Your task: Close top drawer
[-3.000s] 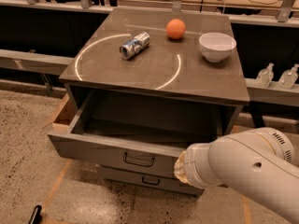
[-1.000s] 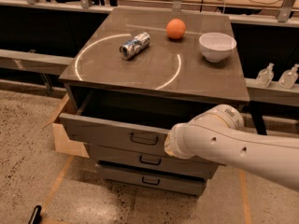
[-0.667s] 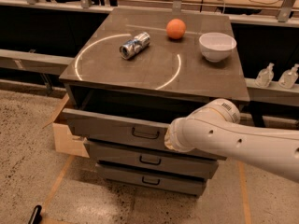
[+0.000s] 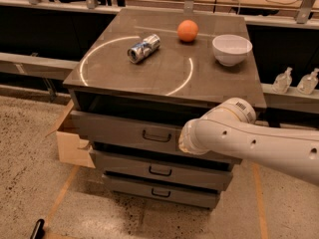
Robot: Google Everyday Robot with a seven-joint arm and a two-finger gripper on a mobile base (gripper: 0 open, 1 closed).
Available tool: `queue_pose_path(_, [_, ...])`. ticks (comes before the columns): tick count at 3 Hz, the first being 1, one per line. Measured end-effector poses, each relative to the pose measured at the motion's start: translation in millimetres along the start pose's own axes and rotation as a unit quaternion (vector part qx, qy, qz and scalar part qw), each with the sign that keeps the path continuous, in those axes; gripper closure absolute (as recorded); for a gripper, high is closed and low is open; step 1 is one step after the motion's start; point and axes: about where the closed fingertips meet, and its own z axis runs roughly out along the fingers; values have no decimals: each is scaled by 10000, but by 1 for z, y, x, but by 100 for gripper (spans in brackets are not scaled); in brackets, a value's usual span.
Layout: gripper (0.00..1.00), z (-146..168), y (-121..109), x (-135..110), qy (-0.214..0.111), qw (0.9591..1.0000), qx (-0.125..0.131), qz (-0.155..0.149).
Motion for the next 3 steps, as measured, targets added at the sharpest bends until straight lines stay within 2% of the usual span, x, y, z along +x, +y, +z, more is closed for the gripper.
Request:
queue_pose_path(2, [100, 4, -16, 8, 109, 9999, 62, -75])
queue_pose_path(3, [82, 3, -17, 7, 111, 9999, 71, -82])
